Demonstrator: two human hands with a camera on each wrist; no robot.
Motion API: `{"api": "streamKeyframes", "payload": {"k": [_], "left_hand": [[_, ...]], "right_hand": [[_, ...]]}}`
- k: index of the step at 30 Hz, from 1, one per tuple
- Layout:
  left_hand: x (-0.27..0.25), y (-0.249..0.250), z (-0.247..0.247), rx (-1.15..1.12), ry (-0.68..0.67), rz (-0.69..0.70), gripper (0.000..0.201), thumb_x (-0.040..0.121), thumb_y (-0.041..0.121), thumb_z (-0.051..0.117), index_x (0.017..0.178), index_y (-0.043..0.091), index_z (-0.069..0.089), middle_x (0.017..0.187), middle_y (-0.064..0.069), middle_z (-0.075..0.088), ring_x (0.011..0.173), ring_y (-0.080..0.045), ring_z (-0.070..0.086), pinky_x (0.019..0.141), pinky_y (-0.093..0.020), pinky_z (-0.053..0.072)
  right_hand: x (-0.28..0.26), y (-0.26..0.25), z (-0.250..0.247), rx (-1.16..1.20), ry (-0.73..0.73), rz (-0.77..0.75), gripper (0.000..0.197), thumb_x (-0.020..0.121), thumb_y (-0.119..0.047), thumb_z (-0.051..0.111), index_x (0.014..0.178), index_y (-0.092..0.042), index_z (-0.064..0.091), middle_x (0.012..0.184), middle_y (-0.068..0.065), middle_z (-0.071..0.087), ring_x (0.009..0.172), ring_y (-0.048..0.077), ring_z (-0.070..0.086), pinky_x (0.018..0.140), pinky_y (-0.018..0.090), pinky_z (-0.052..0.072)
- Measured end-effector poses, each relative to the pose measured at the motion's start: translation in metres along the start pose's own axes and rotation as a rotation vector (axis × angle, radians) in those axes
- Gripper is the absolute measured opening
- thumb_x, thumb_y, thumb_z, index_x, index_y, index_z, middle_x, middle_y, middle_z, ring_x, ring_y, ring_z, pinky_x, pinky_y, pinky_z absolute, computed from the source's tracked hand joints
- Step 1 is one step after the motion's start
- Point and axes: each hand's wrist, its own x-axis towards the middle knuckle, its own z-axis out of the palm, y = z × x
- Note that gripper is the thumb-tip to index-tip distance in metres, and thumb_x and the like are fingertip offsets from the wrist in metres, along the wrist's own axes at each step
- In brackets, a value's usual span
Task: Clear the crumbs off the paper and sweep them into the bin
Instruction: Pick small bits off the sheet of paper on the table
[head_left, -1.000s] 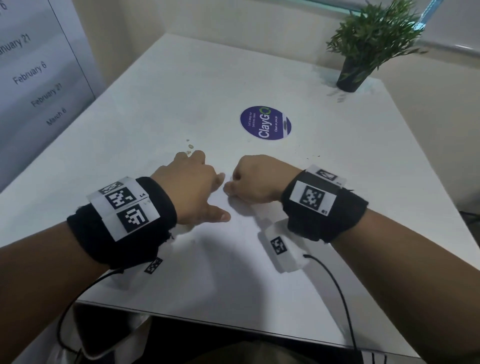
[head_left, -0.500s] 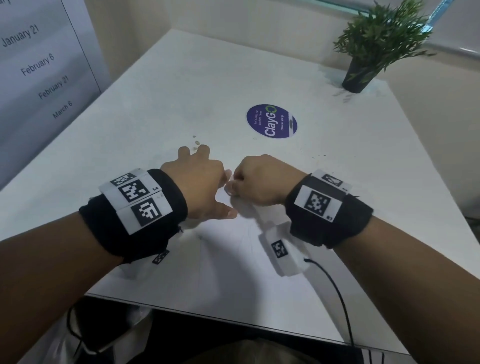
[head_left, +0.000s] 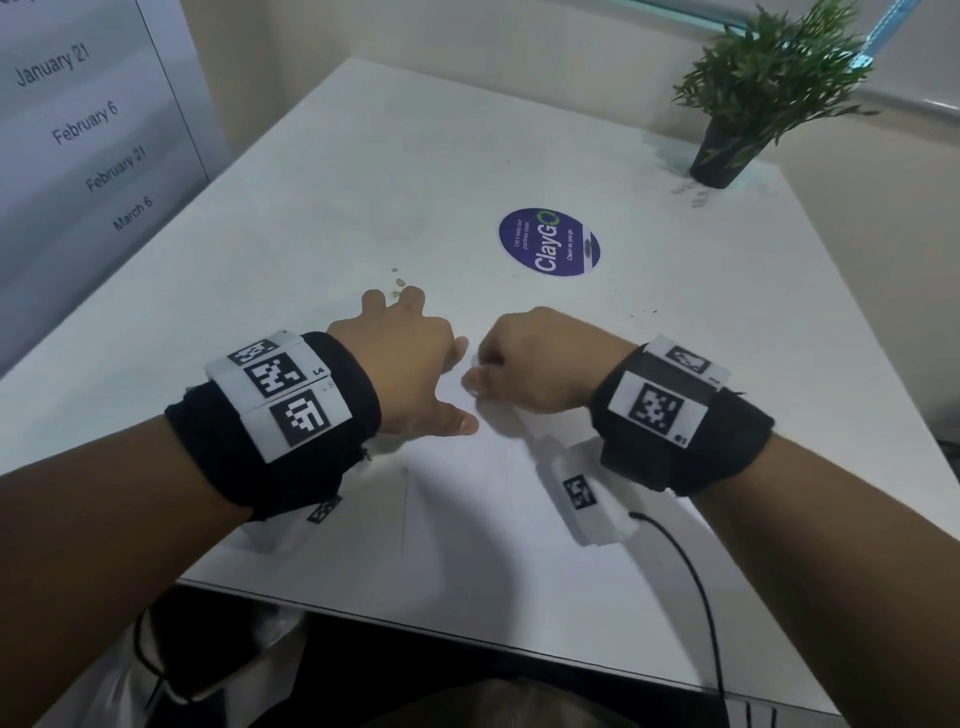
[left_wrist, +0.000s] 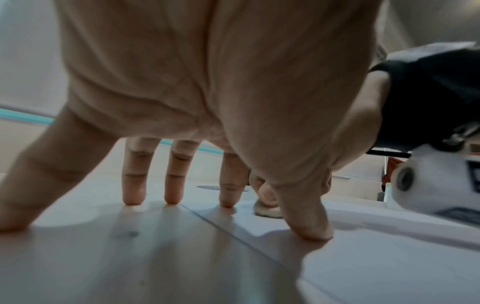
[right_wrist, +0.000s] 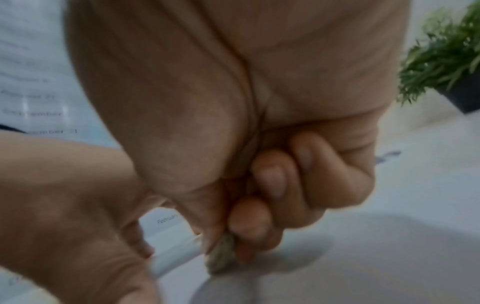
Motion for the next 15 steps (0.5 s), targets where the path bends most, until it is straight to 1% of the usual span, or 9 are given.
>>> {"api": "streamKeyframes", "payload": {"k": [2,5,7,9,11,12,14,15], "left_hand": [[0.000,0.000,0.000,0.005,-0.010,0.008,0.075,0.074,0.081,0.060,0.131,0.033,0.054,0.106,-0.002,0.025,0.097,-0.028,0.025,0.068,-0.038,0.042],[0.001,0.000,0.000,0.010,-0.018,0.006,0.074,0.075,0.080,0.059,0.132,0.032,0.053,0.107,-0.002,0.024,0.098,-0.028,0.025,0.066,-0.036,0.039],[0.001,0.000,-0.001,0.005,-0.018,0.007,0.072,0.075,0.079,0.060,0.128,0.031,0.054,0.106,-0.002,0.025,0.097,-0.028,0.025,0.066,-0.036,0.039],[0.002,0.000,-0.001,0.003,-0.009,0.009,0.071,0.074,0.080,0.061,0.127,0.032,0.055,0.104,-0.002,0.026,0.097,-0.028,0.026,0.070,-0.038,0.044],[0.002,0.000,0.000,-0.004,-0.005,0.001,0.071,0.074,0.080,0.061,0.127,0.033,0.056,0.105,-0.002,0.027,0.098,-0.029,0.028,0.076,-0.041,0.049],[0.001,0.000,0.000,-0.005,-0.004,-0.004,0.072,0.074,0.081,0.061,0.128,0.034,0.056,0.106,-0.002,0.027,0.101,-0.030,0.031,0.076,-0.041,0.049],[0.000,0.000,0.001,0.009,-0.009,-0.002,0.075,0.074,0.081,0.060,0.133,0.035,0.053,0.109,-0.003,0.028,0.109,-0.032,0.036,0.073,-0.040,0.046],[0.001,0.000,0.001,0.017,-0.010,-0.002,0.077,0.074,0.082,0.059,0.135,0.036,0.051,0.112,-0.004,0.030,0.112,-0.033,0.037,0.073,-0.039,0.045]], "right_hand": [[-0.004,0.018,-0.005,-0.041,0.003,0.066,0.039,0.099,-0.042,0.055,0.076,-0.013,0.065,0.073,0.000,0.061,0.071,0.018,0.054,0.055,0.027,0.038],[-0.012,0.046,-0.014,-0.058,0.028,0.180,0.044,0.098,-0.044,0.055,0.065,-0.016,0.057,0.070,-0.001,0.058,0.071,0.019,0.053,0.054,0.028,0.035],[-0.013,0.045,-0.015,-0.050,0.065,0.172,0.046,0.100,-0.042,0.053,0.062,-0.016,0.051,0.067,0.000,0.055,0.071,0.021,0.053,0.053,0.028,0.032],[-0.009,0.028,-0.013,-0.008,0.080,0.109,0.047,0.101,-0.041,0.051,0.061,-0.018,0.047,0.066,0.000,0.052,0.067,0.019,0.050,0.052,0.028,0.029],[-0.001,0.008,-0.008,0.031,0.043,0.047,0.044,0.101,-0.041,0.052,0.063,-0.019,0.050,0.067,-0.001,0.053,0.064,0.014,0.048,0.052,0.028,0.030],[0.003,0.004,-0.005,0.030,0.022,0.034,0.042,0.100,-0.041,0.053,0.066,-0.018,0.054,0.069,-0.001,0.056,0.065,0.015,0.050,0.053,0.028,0.033],[0.006,0.009,-0.005,0.006,0.004,0.058,0.039,0.100,-0.042,0.053,0.074,-0.015,0.062,0.074,0.001,0.060,0.071,0.018,0.054,0.055,0.028,0.037],[0.005,0.019,-0.007,-0.004,0.006,0.089,0.039,0.100,-0.043,0.053,0.074,-0.015,0.063,0.075,0.000,0.060,0.074,0.020,0.055,0.057,0.029,0.038]]}}
